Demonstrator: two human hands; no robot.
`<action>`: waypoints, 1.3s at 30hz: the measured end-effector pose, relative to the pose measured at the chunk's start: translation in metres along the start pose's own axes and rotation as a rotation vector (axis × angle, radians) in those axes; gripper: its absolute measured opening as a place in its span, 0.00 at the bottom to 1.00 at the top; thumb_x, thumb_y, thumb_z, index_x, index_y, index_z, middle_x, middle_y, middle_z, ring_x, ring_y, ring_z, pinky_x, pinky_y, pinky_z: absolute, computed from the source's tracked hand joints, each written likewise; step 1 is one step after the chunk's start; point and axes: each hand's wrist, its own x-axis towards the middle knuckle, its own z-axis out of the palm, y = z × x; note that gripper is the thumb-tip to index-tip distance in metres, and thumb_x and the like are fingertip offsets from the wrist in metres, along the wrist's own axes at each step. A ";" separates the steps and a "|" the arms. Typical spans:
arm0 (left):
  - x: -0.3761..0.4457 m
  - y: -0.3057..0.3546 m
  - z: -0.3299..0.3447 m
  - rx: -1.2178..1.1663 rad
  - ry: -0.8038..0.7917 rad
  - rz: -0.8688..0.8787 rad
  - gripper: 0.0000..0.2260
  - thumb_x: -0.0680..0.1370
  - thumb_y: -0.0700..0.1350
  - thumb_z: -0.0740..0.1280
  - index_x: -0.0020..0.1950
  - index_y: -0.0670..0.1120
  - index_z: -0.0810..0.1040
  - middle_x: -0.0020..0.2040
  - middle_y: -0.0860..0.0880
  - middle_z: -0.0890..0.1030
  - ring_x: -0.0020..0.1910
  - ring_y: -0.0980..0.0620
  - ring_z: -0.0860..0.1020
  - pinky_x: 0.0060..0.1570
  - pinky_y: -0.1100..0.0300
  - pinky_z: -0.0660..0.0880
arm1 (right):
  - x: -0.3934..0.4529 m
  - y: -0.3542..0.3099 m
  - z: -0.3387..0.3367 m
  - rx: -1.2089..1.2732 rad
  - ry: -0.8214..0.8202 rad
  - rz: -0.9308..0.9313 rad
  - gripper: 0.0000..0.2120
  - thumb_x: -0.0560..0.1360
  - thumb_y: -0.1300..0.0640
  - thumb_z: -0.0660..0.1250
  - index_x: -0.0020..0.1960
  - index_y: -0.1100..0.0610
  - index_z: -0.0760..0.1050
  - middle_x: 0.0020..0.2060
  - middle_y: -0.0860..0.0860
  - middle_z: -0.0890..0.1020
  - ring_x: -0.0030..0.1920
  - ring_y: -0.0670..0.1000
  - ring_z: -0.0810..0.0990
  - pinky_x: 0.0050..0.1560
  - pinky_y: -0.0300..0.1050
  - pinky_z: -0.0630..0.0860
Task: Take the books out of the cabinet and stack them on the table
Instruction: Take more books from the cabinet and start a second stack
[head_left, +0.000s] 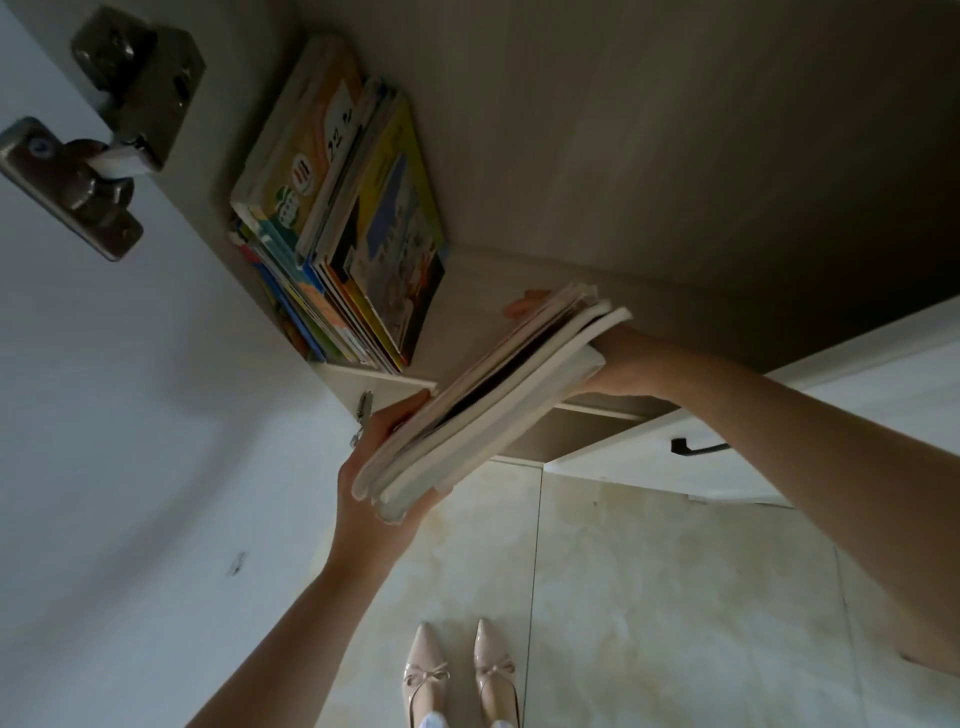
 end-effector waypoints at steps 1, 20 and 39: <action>0.002 0.002 0.000 0.013 0.014 0.009 0.24 0.67 0.22 0.71 0.62 0.28 0.70 0.52 0.39 0.78 0.53 0.53 0.78 0.56 0.56 0.79 | 0.005 0.004 0.000 0.011 0.003 -0.003 0.15 0.71 0.62 0.73 0.52 0.48 0.74 0.43 0.40 0.75 0.46 0.40 0.75 0.41 0.25 0.71; -0.027 0.095 -0.037 -0.143 -0.097 -0.354 0.25 0.58 0.35 0.79 0.52 0.51 0.82 0.48 0.55 0.86 0.50 0.53 0.84 0.47 0.56 0.82 | -0.096 -0.005 0.017 0.430 -0.016 -0.051 0.23 0.64 0.53 0.77 0.57 0.44 0.75 0.54 0.41 0.83 0.55 0.43 0.81 0.55 0.45 0.80; -0.203 0.280 -0.071 -0.295 0.239 -0.682 0.15 0.74 0.43 0.73 0.58 0.51 0.74 0.49 0.48 0.85 0.46 0.47 0.85 0.45 0.45 0.82 | -0.320 -0.108 0.082 0.844 0.189 0.002 0.11 0.73 0.49 0.67 0.55 0.47 0.72 0.46 0.44 0.85 0.47 0.43 0.84 0.43 0.41 0.82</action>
